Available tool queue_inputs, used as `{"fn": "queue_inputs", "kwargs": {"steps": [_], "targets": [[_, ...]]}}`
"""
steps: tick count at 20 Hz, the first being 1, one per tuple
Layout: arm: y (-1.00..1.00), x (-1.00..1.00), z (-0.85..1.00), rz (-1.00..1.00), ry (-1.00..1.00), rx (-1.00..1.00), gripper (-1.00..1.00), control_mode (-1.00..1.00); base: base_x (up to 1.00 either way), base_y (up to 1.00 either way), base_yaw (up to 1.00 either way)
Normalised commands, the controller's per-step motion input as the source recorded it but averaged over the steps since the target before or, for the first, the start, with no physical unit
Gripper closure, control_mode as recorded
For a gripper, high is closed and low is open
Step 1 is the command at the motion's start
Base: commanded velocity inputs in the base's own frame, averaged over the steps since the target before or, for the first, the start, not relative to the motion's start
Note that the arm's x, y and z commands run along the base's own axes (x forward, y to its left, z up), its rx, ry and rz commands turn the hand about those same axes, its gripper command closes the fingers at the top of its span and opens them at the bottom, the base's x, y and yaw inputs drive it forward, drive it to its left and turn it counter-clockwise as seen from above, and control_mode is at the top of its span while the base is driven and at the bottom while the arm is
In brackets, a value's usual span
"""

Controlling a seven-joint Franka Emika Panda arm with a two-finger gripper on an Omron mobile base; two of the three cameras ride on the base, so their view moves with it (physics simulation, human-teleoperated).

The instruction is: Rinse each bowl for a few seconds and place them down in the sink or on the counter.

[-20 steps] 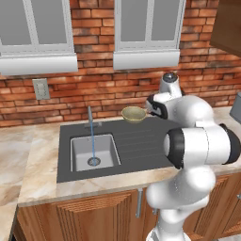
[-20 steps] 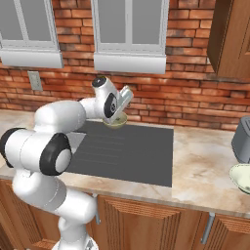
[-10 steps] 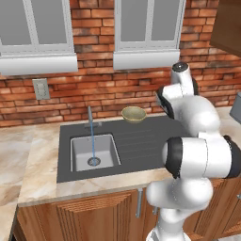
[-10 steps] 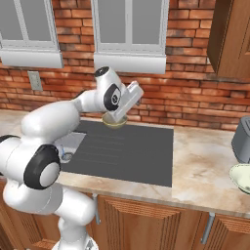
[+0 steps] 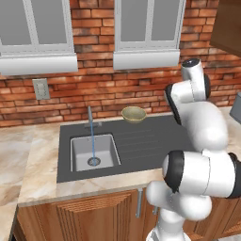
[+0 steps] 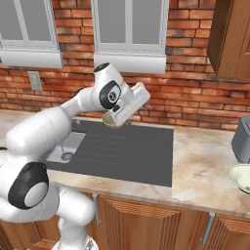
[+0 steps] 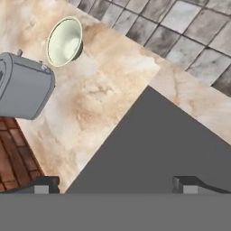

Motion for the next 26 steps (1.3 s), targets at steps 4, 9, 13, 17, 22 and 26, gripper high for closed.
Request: {"fn": "queue_inputs", "kwargs": {"steps": [4,9,13,17,22,26], "targets": [[-0.19,-0.84,-0.12,-0.19,-0.07,0.02,-1.0,-1.0,0.0,0.0,0.0],[-0.2,-0.72,-0.05,-0.19,-0.09,0.05,-1.0,-1.0,0.0,0.0,0.0],[-0.32,-0.66,0.0,-0.18,-0.07,0.06,-1.0,-1.0,0.0,0.0,0.0],[-0.46,-0.53,0.0,-0.18,-0.05,0.06,-1.0,-1.0,0.0,0.0,0.0],[-0.48,-0.37,0.0,-0.21,0.01,0.08,-1.0,-1.0,0.0,0.0,0.0],[-0.48,-0.26,0.0,-0.23,0.04,0.09,-1.0,-1.0,0.0,0.0,0.0]]}}
